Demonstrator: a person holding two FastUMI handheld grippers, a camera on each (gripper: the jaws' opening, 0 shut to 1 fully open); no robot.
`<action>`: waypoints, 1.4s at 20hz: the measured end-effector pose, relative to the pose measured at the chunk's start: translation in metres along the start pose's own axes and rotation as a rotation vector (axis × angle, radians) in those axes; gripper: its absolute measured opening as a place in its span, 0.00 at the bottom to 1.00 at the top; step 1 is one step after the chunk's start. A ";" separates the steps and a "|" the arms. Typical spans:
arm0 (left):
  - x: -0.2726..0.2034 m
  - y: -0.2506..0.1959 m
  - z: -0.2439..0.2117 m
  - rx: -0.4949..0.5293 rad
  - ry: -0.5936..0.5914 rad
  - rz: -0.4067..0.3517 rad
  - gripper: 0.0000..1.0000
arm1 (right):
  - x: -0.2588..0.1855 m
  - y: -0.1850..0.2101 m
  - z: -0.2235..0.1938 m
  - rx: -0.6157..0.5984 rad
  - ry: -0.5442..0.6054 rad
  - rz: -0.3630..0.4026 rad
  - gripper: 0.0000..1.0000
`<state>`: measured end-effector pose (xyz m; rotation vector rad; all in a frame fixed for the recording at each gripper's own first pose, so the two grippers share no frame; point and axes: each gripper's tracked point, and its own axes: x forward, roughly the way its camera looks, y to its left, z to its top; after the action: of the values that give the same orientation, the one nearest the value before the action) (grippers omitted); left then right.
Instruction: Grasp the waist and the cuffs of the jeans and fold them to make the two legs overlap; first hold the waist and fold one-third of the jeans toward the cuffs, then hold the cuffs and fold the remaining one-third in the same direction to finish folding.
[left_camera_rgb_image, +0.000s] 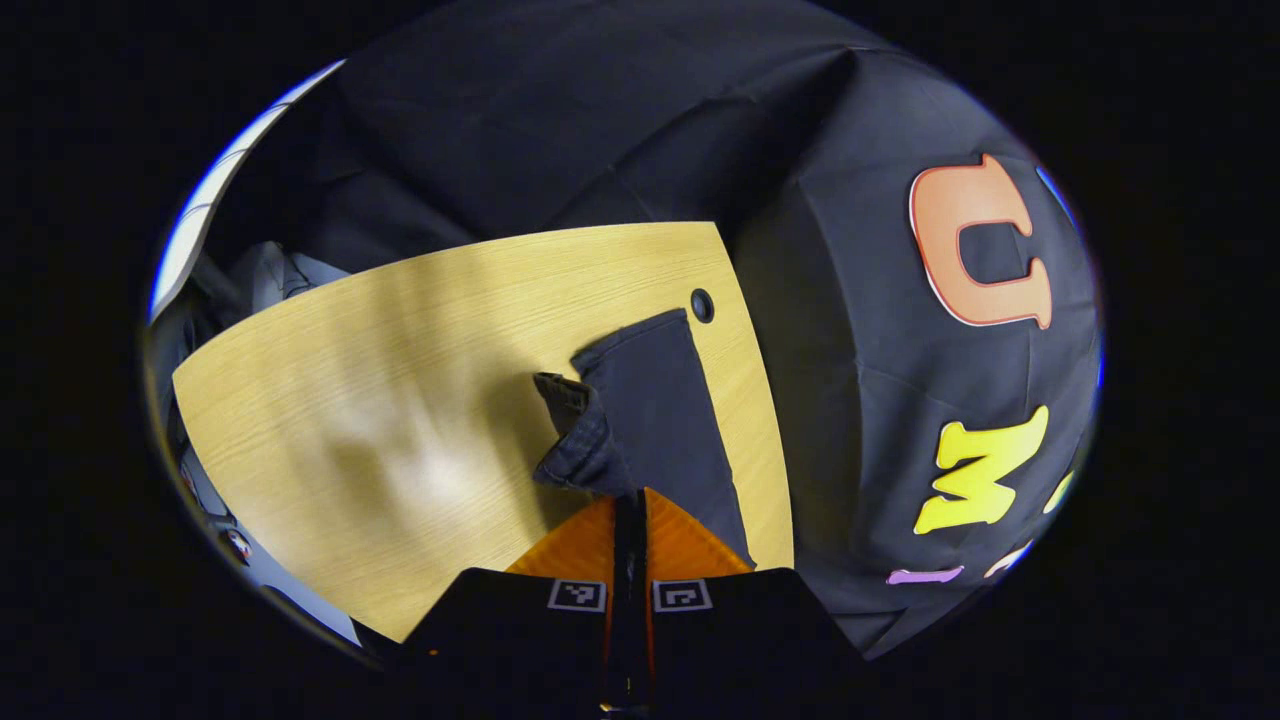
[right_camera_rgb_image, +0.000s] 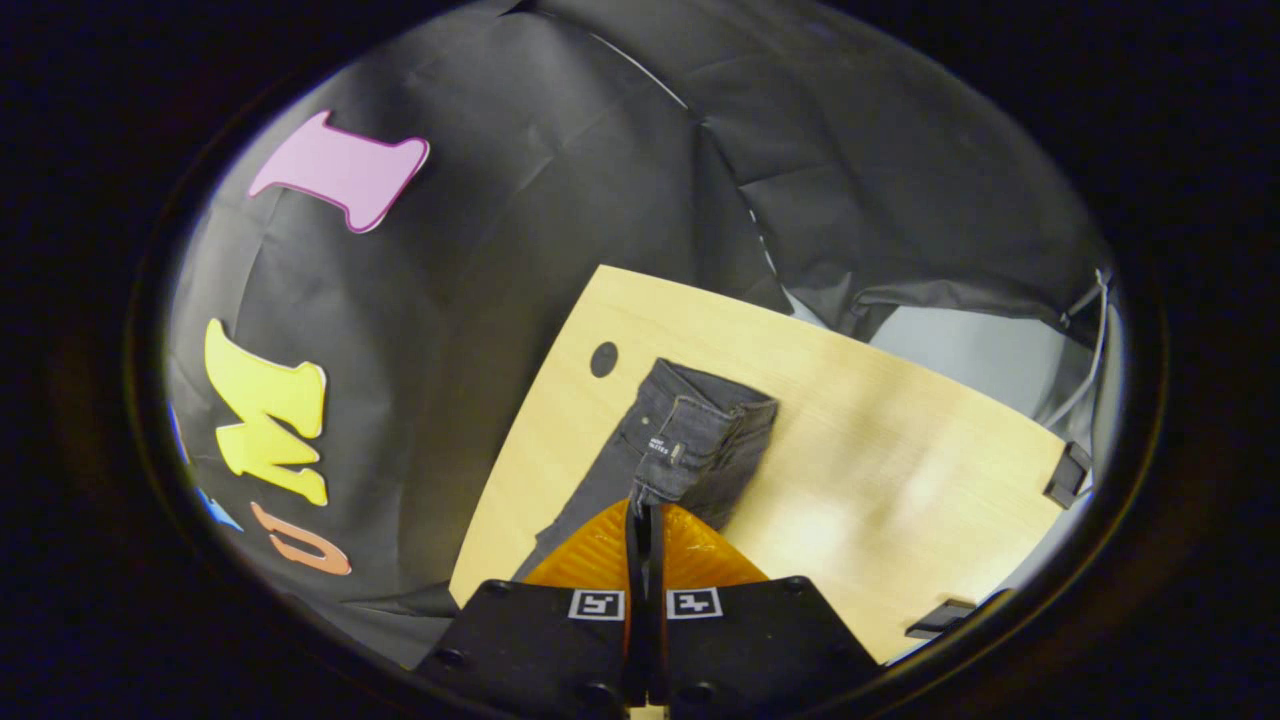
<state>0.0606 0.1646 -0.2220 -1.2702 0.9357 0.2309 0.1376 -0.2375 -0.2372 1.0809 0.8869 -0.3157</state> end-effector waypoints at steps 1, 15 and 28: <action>0.010 -0.007 0.008 -0.001 0.005 0.001 0.03 | 0.009 0.011 0.004 -0.001 0.003 0.009 0.00; 0.155 -0.050 0.064 0.120 0.080 0.103 0.03 | 0.143 0.062 0.042 -0.128 -0.003 -0.029 0.00; 0.207 -0.037 0.064 0.159 0.095 0.155 0.60 | 0.205 0.044 0.038 -0.181 0.009 -0.108 0.17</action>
<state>0.2436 0.1403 -0.3420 -1.0708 1.1141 0.2141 0.3115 -0.2117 -0.3579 0.8704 0.9648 -0.3137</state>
